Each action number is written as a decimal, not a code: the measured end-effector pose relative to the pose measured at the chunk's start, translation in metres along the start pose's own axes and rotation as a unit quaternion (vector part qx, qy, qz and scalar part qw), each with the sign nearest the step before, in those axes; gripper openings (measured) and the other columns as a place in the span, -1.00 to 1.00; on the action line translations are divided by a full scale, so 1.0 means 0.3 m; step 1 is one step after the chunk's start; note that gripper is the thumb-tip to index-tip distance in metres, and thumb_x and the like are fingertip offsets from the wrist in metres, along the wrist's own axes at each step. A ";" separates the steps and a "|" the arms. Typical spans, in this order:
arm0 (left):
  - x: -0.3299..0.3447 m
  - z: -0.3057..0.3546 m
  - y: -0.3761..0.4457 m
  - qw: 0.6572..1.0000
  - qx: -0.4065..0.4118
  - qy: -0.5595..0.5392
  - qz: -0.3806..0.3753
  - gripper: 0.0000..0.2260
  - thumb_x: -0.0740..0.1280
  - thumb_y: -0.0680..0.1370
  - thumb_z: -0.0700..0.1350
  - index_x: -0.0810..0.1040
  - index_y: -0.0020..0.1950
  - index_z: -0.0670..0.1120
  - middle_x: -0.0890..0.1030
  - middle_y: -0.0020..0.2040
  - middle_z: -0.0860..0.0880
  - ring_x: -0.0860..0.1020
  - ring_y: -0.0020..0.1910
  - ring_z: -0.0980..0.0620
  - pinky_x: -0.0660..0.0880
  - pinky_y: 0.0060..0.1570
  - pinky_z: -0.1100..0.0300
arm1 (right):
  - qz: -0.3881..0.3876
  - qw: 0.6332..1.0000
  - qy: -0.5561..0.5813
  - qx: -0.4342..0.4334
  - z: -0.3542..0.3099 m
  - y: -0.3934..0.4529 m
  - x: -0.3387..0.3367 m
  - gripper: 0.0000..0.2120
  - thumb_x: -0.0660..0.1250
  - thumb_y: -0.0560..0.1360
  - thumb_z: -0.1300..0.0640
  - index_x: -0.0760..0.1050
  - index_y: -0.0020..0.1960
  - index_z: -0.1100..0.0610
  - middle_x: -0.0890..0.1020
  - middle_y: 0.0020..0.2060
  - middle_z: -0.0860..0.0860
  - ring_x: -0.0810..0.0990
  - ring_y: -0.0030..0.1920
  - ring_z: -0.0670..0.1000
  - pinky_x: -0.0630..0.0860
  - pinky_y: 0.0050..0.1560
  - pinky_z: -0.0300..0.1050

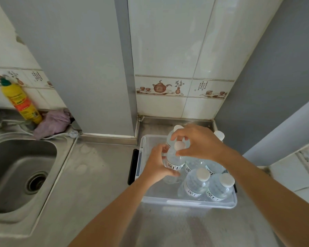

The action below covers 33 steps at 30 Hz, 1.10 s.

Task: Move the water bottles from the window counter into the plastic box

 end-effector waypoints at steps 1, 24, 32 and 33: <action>-0.004 -0.004 -0.001 1.000 -0.009 0.004 -0.006 -0.25 0.69 0.12 -0.16 0.40 0.19 0.02 0.51 0.12 0.12 0.53 0.09 0.13 0.45 0.01 0.34 | 0.000 1.000 -0.011 -0.005 -0.001 -0.001 0.010 -0.62 0.54 0.27 -0.06 0.56 0.06 -0.12 0.59 -0.17 -0.19 0.44 -0.12 -0.12 0.36 -0.14 -0.14; 0.028 -0.023 -0.002 0.986 -0.074 0.151 -0.015 -0.34 0.62 0.17 -0.16 0.33 0.12 0.01 0.55 -0.15 0.12 0.53 -0.21 0.16 0.37 -0.35 0.26 | 0.002 1.000 -0.007 -0.012 -0.012 -0.052 0.061 -0.69 0.52 0.33 0.03 0.61 0.06 -0.04 0.64 -0.05 -0.13 0.54 0.01 -0.07 0.30 0.00 -0.12; 0.028 -0.035 -0.015 0.985 -0.078 0.147 -0.036 -0.27 0.63 0.16 -0.05 0.29 0.18 0.01 0.58 -0.03 0.06 0.60 -0.09 0.03 0.57 -0.10 0.04 | -0.007 1.000 0.003 -0.001 0.000 -0.086 0.075 -0.60 0.49 0.36 -0.03 0.54 0.18 -0.09 0.60 0.10 -0.19 0.46 0.02 -0.17 0.32 -0.05 -0.22; 0.025 -0.041 -0.017 0.987 -0.079 0.135 -0.037 -0.24 0.63 0.13 -0.01 0.29 0.20 0.02 0.59 -0.01 0.07 0.60 -0.06 0.04 0.57 -0.03 0.01 | 0.002 1.000 0.009 0.005 0.006 -0.092 0.073 -0.57 0.49 0.36 -0.04 0.54 0.20 -0.10 0.58 0.13 -0.19 0.46 0.05 -0.18 0.32 -0.03 -0.23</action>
Point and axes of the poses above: each hand's wrist, its own y-axis towards the middle knuckle, its own x-axis out of the palm, z = x × y, the point moved 1 cm from there along y, towards the middle knuckle
